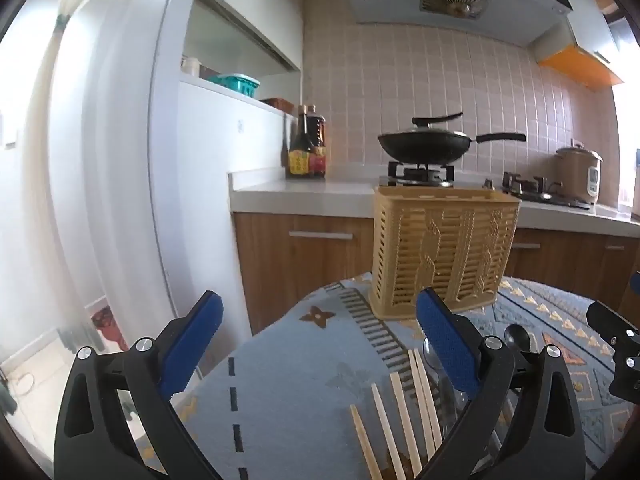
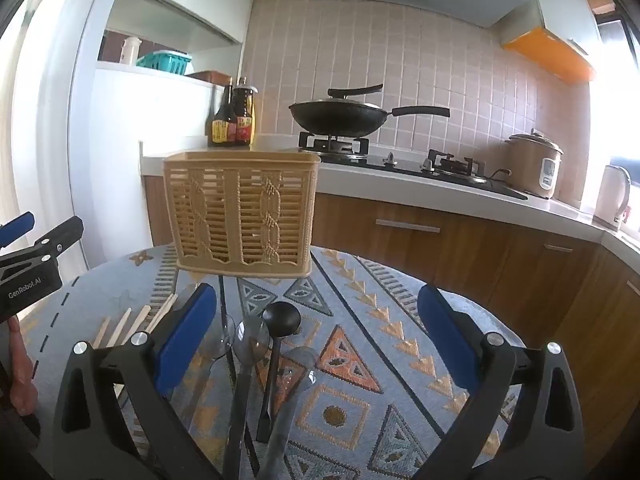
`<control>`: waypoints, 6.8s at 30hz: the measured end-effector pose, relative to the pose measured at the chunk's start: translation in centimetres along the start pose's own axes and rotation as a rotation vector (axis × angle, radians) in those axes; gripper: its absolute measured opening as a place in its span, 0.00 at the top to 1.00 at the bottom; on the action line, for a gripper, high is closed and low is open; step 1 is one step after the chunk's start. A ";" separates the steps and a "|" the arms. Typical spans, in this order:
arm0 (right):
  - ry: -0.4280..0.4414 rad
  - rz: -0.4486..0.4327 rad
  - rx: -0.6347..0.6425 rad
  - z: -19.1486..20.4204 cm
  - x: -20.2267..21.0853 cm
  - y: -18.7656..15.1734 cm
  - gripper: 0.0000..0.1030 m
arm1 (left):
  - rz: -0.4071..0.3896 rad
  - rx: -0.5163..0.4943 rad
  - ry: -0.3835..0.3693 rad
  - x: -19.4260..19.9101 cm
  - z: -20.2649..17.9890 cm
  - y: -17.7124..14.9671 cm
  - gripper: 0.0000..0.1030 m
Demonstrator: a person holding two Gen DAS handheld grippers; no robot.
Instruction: Organize utensils
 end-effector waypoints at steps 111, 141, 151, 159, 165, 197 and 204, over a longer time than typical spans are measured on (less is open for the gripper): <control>0.276 0.891 -0.150 -1.7 -16.4 3.5 0.65 | 0.860 -0.230 -0.179 -8.1 -0.1 -2.6 0.94; 0.137 0.968 0.138 6.3 -17.1 3.0 0.65 | 0.906 -0.298 -0.207 -8.3 -0.4 -2.8 0.91; 0.172 0.904 0.181 5.2 -13.8 0.1 0.67 | 0.901 -0.390 -0.167 -7.9 -2.0 -2.9 0.97; 0.303 0.630 0.071 0.5 -6.3 2.1 0.67 | 0.585 -0.095 -0.363 -4.1 0.0 1.9 0.97; 0.387 0.398 -0.005 -1.7 -0.8 6.4 0.67 | 0.265 0.071 -0.425 -0.8 1.2 9.0 0.97; 0.138 -0.101 -0.112 -1.2 -8.9 14.4 0.66 | -0.197 0.173 -0.267 -11.4 -2.1 16.7 0.96; 0.164 -0.026 -0.137 -1.5 -10.1 12.9 0.65 | -0.117 0.144 -0.301 -12.6 -2.2 15.1 0.94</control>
Point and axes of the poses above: each gripper's, at about its wrist camera, not at the fingertips, and x roughly against the way its jaws point, z to its left, y to its top, the point moved 1 cm from there along -x, roughly the way its jaws point, and after that the axes turned 10 degrees about z, right-handed, at the moved point
